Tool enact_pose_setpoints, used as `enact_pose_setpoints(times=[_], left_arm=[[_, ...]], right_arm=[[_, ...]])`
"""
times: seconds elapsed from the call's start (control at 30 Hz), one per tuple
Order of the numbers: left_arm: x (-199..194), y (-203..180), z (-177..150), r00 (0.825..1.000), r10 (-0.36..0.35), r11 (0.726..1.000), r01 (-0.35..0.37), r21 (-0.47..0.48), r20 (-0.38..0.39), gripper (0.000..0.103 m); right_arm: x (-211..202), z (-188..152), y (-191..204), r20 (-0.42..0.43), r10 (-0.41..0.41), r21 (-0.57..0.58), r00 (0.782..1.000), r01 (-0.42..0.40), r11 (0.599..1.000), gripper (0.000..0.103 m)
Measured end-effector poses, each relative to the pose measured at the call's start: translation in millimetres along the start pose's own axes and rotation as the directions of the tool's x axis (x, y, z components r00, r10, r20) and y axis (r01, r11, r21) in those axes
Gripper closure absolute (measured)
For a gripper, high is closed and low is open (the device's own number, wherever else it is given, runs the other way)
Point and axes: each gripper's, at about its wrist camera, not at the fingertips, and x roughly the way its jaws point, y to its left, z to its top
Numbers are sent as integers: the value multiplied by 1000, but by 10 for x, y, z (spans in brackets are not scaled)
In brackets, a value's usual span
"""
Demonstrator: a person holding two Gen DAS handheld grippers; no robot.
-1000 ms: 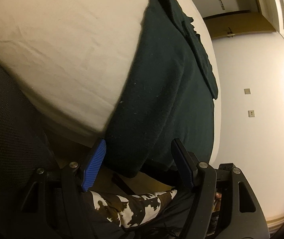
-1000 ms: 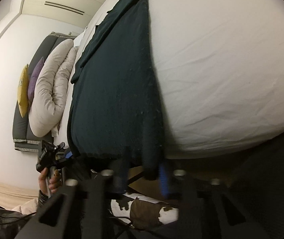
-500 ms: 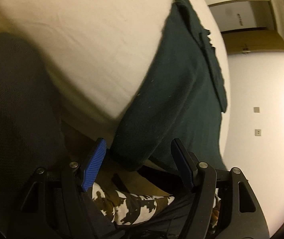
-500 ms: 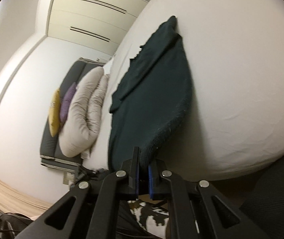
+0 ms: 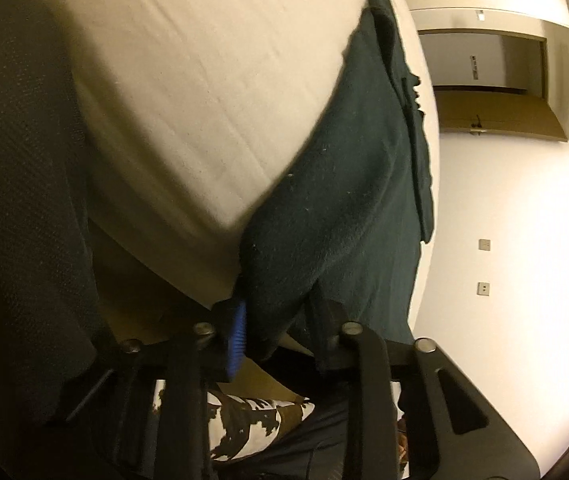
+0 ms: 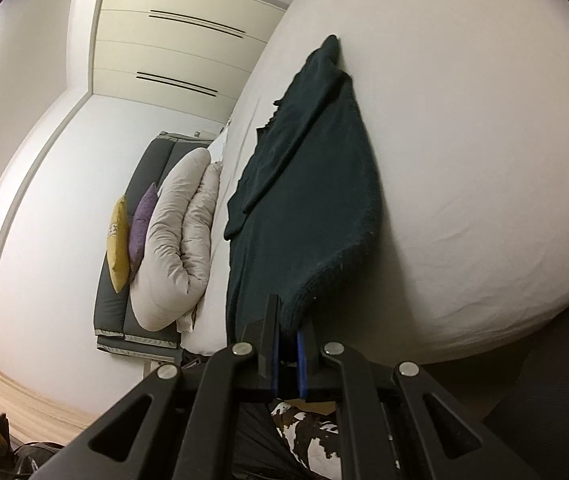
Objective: Fold small clothes
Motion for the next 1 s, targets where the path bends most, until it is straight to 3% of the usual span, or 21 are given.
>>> enact_pose_setpoints(times=[0.1,0.27,0.37,0.6,0.8,1.0], left_arm=[[-108,-45,1,999,-36,999,36,21,24,94],[-323,-82,32,993,-96,995,96,8,74,94],[-460,-82,68,979,-169,985,172,-10,115,94],[-638,-433,181,949,-256,966,255,29,185,95],[-801,-956,401,908,-338,941,319,115,249,96],[-724,-1446,838,899,-342,935,297,192,275,98]], right_arm=[[-1,-16,3,0,-6,-4,1000,6,1000,95],[-23,-61,-20,8,-13,1,1000,13,1000,95],[-24,-86,-35,8,-15,7,1000,15,1000,95],[-33,-40,86,20,0,-11,1000,0,1000,95],[10,223,345,67,39,-36,997,-36,999,95],[292,762,628,93,47,-65,995,-41,997,95]])
